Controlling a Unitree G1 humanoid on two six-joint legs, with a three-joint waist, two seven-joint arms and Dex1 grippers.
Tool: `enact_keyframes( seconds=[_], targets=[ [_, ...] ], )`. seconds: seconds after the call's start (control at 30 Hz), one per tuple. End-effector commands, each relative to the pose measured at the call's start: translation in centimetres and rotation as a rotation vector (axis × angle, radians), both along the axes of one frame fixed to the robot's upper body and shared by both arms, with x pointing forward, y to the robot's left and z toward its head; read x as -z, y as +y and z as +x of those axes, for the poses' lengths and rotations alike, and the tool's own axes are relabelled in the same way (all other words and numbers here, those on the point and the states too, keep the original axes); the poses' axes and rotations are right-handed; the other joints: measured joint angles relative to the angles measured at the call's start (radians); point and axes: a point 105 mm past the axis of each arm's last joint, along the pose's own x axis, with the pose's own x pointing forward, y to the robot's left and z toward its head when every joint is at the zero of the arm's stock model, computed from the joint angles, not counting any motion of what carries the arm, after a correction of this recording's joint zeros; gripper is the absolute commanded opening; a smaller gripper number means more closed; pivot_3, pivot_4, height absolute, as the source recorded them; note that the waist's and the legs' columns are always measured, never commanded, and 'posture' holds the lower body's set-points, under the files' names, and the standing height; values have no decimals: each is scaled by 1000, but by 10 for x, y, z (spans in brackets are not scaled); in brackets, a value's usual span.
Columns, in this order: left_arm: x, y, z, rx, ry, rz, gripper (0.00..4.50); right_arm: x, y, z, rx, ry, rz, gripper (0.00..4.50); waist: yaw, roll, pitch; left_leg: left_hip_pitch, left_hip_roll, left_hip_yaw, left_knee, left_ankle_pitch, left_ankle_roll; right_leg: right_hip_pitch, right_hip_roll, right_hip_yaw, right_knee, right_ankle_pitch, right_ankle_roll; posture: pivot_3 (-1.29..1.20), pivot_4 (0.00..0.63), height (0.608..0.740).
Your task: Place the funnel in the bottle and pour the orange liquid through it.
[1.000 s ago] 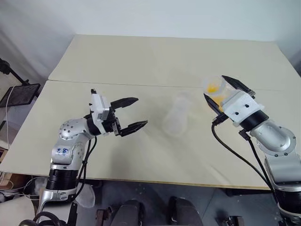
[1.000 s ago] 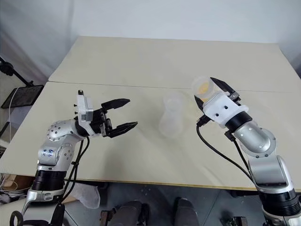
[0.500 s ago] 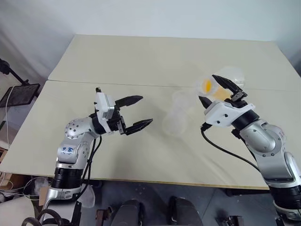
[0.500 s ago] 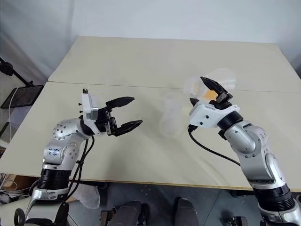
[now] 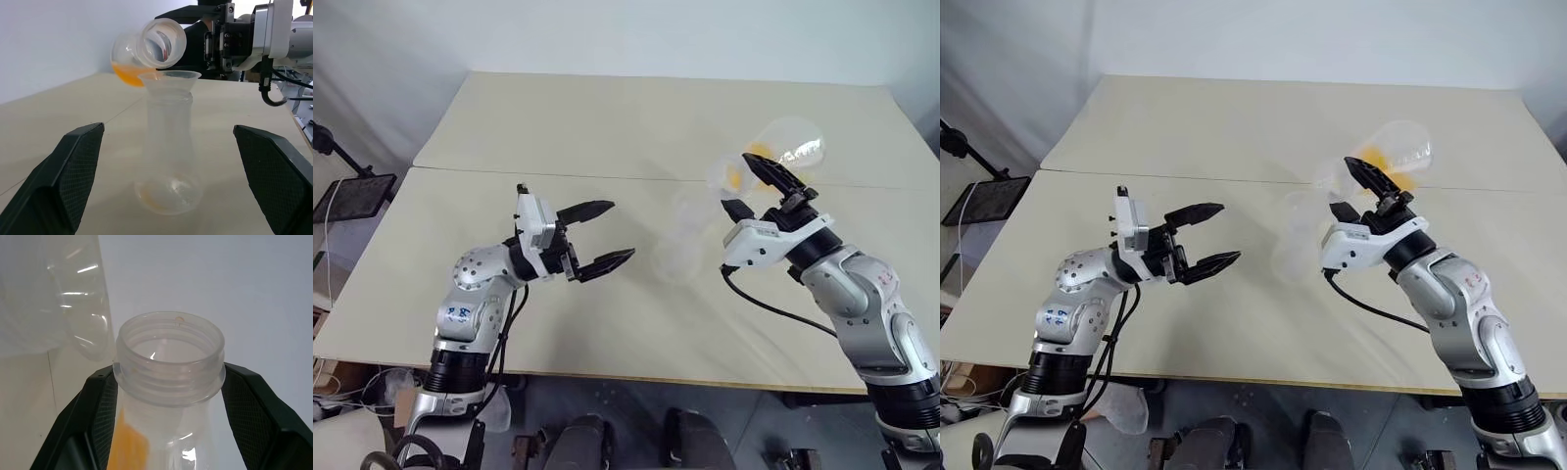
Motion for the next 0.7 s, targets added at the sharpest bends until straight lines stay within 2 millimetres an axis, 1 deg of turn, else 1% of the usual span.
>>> enact_keyframes(
  seconds=[0.03,0.27,0.7],
  targets=[
    [-7,-1,-4,3,-38,-15,4500,-17,5,-7,-16,-116,-55,2759,0,0,0,0,0,0,0,0,0,0,0,0,0,0,0,0,150,740],
    [-7,-2,-4,6,-36,-20,4500,-18,5,-8,-9,-169,-127,2759,0,0,0,0,0,0,0,0,0,0,0,0,0,0,0,0,150,740],
    [-6,-2,-4,3,-35,-22,4500,-20,6,-9,0,-215,-184,2759,-1,0,0,0,0,0,0,0,0,0,0,0,0,0,0,0,150,740]
  ],
)
